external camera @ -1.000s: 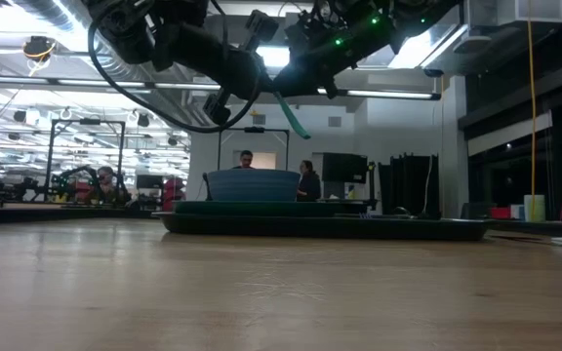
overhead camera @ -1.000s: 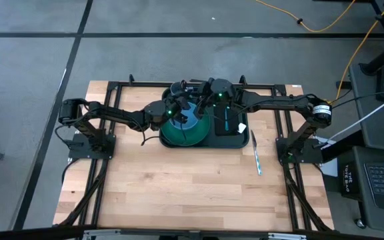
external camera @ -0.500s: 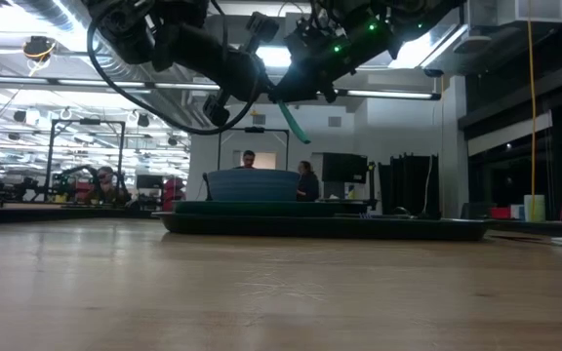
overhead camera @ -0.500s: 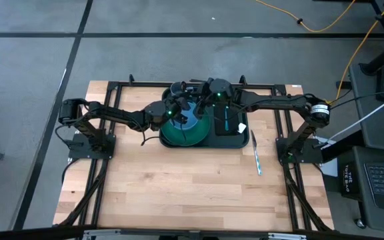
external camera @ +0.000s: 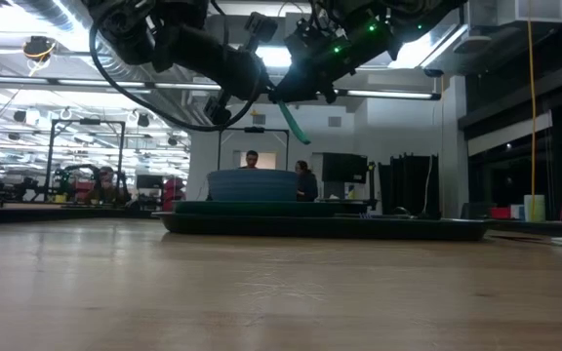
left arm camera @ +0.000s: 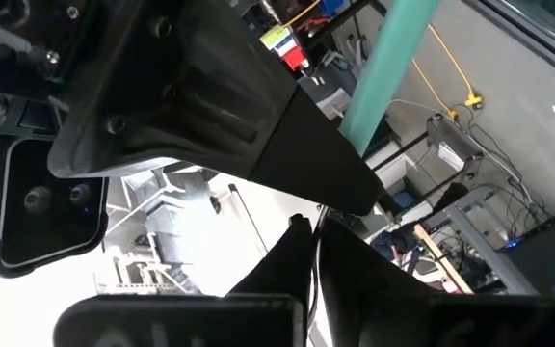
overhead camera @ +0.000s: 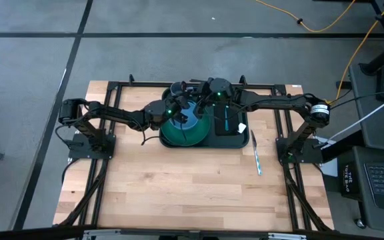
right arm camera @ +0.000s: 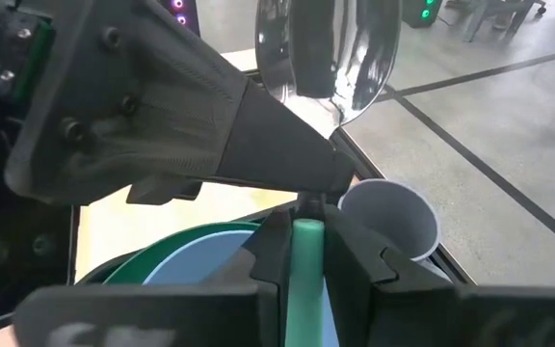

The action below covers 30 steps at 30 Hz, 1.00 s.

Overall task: Set up tray
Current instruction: Put the blue spoon to the left of the blue fork on the black napkin

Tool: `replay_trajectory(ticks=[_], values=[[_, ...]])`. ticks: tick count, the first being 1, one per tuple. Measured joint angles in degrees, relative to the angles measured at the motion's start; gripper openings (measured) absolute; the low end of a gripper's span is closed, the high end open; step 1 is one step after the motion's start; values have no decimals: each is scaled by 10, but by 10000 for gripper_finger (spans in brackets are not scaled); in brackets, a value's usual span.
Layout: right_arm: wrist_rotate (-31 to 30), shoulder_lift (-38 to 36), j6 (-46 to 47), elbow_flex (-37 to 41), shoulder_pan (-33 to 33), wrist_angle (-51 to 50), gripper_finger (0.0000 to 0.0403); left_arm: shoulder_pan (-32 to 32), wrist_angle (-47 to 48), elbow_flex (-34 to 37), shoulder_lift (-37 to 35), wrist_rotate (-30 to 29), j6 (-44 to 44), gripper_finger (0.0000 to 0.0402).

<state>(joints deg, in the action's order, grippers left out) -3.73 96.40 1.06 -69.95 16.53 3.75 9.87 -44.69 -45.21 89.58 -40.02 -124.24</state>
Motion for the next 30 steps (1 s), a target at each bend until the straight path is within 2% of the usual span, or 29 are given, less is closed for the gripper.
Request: replay_trajectory(ticks=[11, 16, 30], values=[[14, 0, -2, 0, 4, -13, 48, -6, -2, 0, 0, 5, 16, 62], [31, -1, -3, 0, 10, -16, 48, -23, -4, 0, 0, -24, 17, 83], [51, -4, -1, 0, 17, -17, 48, -36, 6, -1, 0, -81, 36, 89]])
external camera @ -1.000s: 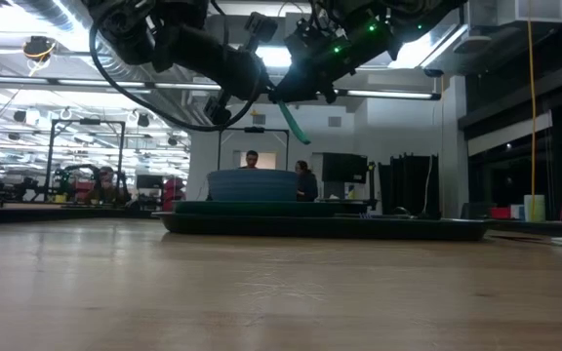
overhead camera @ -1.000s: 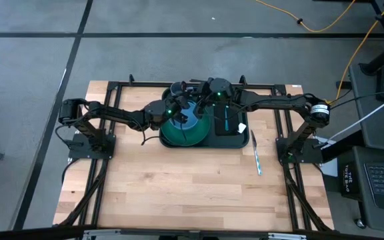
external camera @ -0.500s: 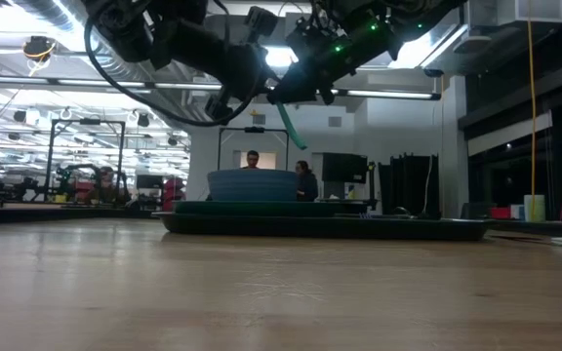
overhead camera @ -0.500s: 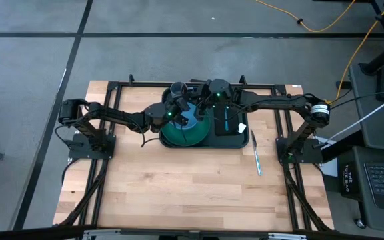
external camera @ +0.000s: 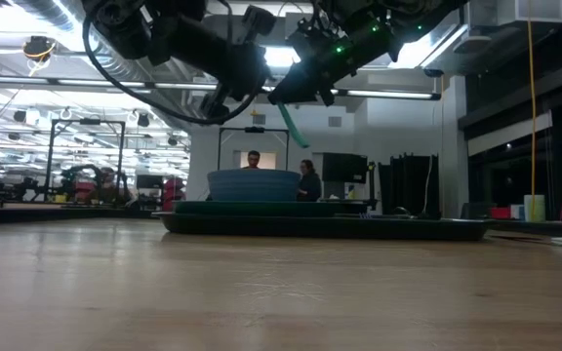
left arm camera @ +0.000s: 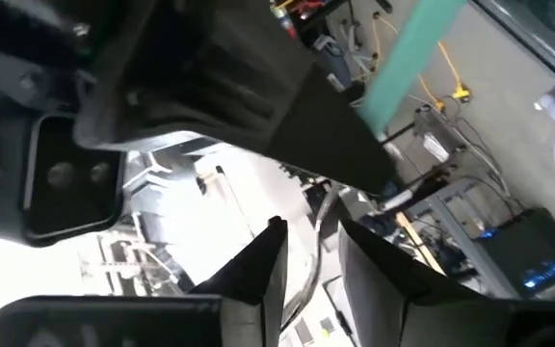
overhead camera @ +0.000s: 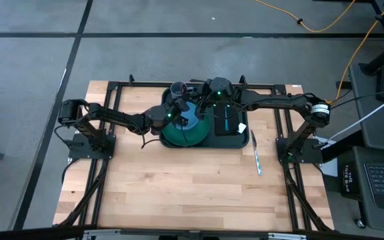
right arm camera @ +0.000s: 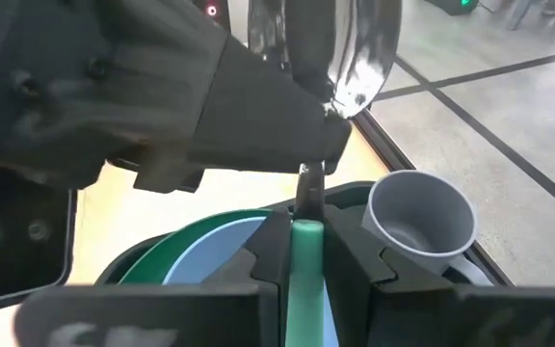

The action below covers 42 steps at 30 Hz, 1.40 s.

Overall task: Set up tray
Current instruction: Put the blue spoon to the left of the blue fork on the black napkin

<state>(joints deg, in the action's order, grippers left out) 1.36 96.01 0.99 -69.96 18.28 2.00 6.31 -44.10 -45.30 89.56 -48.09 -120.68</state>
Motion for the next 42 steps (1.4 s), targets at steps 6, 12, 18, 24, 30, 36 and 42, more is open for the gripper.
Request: replay_trajectory(ticks=[6, 12, 18, 24, 30, 36, 42], values=[[0, 0, -2, 0, 5, -3, 48, -14, 58, 0, 0, -16, 43, 89], [2, -2, -2, 0, 11, -2, 48, -37, 66, 0, 0, -50, 76, 88], [2, -2, -13, 0, 13, -2, 48, -69, 66, 0, 0, -91, 155, 88], [-16, -2, -14, 0, 13, -11, 48, -101, 117, 0, -33, -50, 306, 86], [-19, -2, -11, 0, 0, -40, 48, -114, 338, 0, -125, 75, 592, 51], [-81, -4, 0, 0, -25, -62, 48, -108, 482, 0, -222, 192, 765, 4], [-96, -46, 38, -8, -31, -126, 48, -69, 503, 21, -297, 361, 818, 1]])
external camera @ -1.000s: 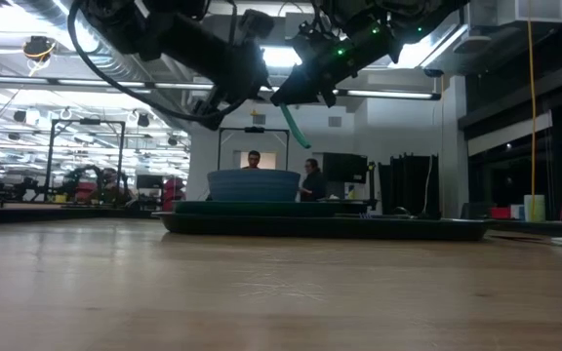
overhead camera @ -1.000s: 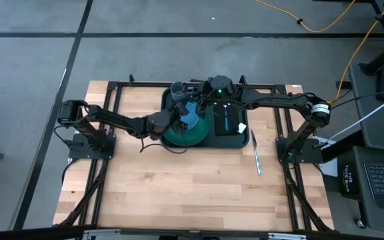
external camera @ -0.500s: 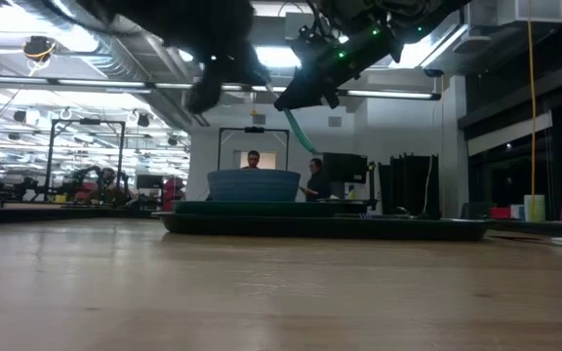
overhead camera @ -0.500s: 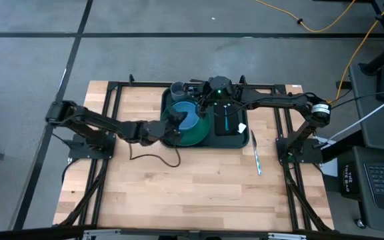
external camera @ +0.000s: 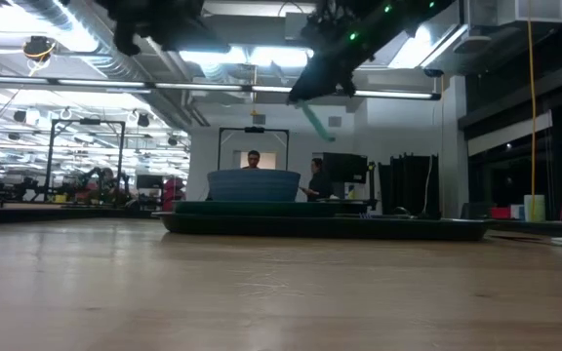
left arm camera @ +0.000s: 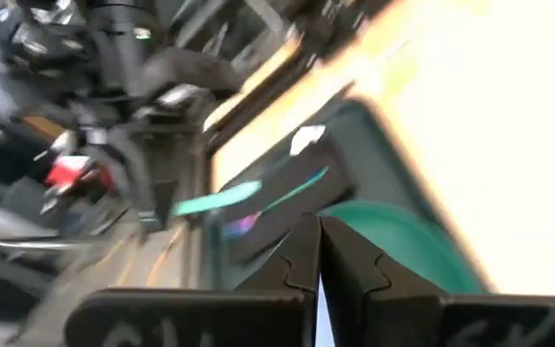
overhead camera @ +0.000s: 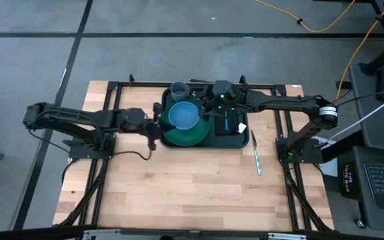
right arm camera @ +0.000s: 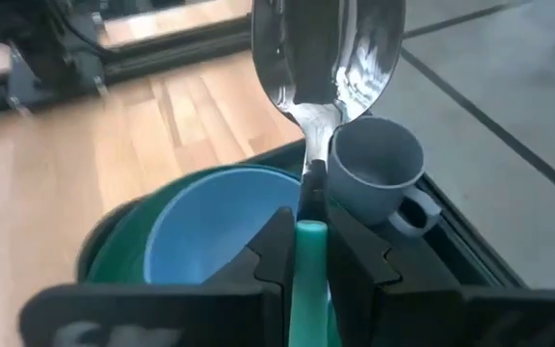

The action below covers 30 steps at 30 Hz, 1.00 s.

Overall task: Set up tray
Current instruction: Put the blue spoon to the left of the blue fork on the black napkin

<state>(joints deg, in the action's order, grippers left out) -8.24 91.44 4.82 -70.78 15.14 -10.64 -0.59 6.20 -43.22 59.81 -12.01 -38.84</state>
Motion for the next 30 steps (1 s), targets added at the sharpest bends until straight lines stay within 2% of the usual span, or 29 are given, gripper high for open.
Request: replay_trajectory(ticks=[2, 4, 9, 15, 18, 23, 30], values=[[-13, -16, 16, 0, -6, -16, 48, 14, -16, 28, -27, 57, 12, 1], [-41, -32, 28, 0, -14, -39, 48, 22, -52, 61, -56, 87, 22, 2], [-98, -51, 82, -1, -29, -99, 48, 35, -114, 150, -131, 96, 48, 1], [-101, -49, 145, -1, -32, -133, 48, 55, -157, 229, -204, 109, 98, 2], [-111, -48, 165, -1, -31, -134, 48, 77, -159, 252, -237, 141, 133, 1], [-130, -48, 190, -1, -21, -147, 48, 119, -159, 278, -273, 230, 209, 3], [-131, -48, 269, -1, 22, -219, 52, 149, -186, 280, -276, 235, 306, 3]])
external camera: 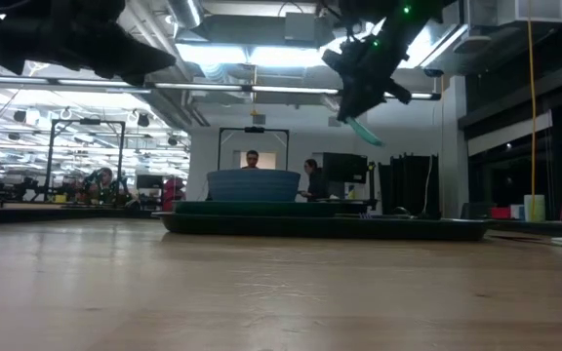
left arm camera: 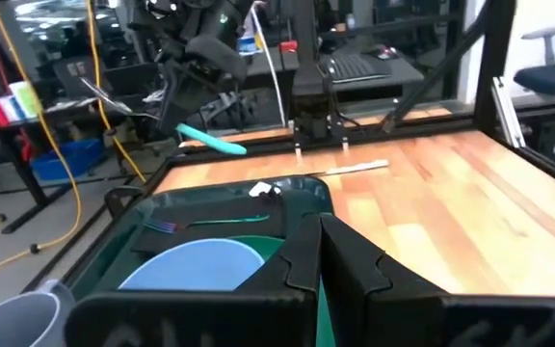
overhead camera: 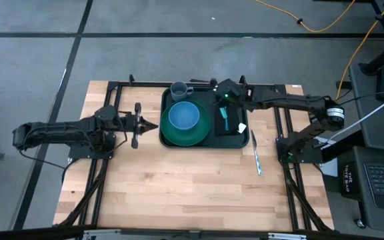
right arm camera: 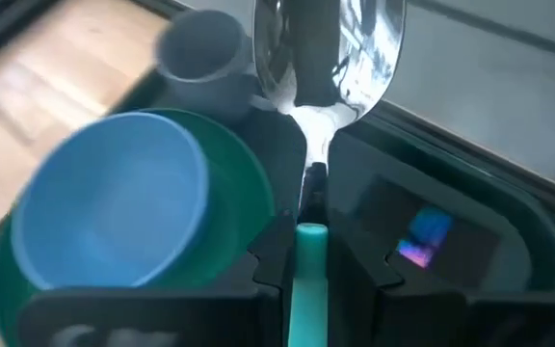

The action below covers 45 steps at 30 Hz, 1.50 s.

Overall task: Set up tray
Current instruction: Put the blue spoon to the left of the blue fork on the black napkin

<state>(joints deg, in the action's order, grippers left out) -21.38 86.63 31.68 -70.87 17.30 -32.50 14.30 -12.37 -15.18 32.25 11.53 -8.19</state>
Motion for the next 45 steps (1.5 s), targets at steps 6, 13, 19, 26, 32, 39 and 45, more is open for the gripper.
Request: replay_trajectory(ticks=[6, 13, 19, 26, 32, 39, 45], values=[[9, 7, 30, 0, 25, -17, 48, 11, 1, 0, 0, 0, -3, 3], [35, 52, 72, 0, 32, -19, 49, 18, 1, 0, 0, 0, -5, 3], [80, 87, 106, 0, 45, -17, 50, 17, 1, 0, 0, 0, -5, 3], [81, 113, 132, 0, 66, -22, 50, 17, 1, 0, 0, 0, 8, 3], [95, 139, 156, 0, 78, -25, 51, 17, 1, 0, 0, 0, 14, 3], [104, 178, 188, 0, 82, -24, 51, 17, 2, 0, 0, 0, 14, 3], [141, 201, 191, 0, 99, -22, 51, 17, 2, 0, 0, 0, 14, 3]])
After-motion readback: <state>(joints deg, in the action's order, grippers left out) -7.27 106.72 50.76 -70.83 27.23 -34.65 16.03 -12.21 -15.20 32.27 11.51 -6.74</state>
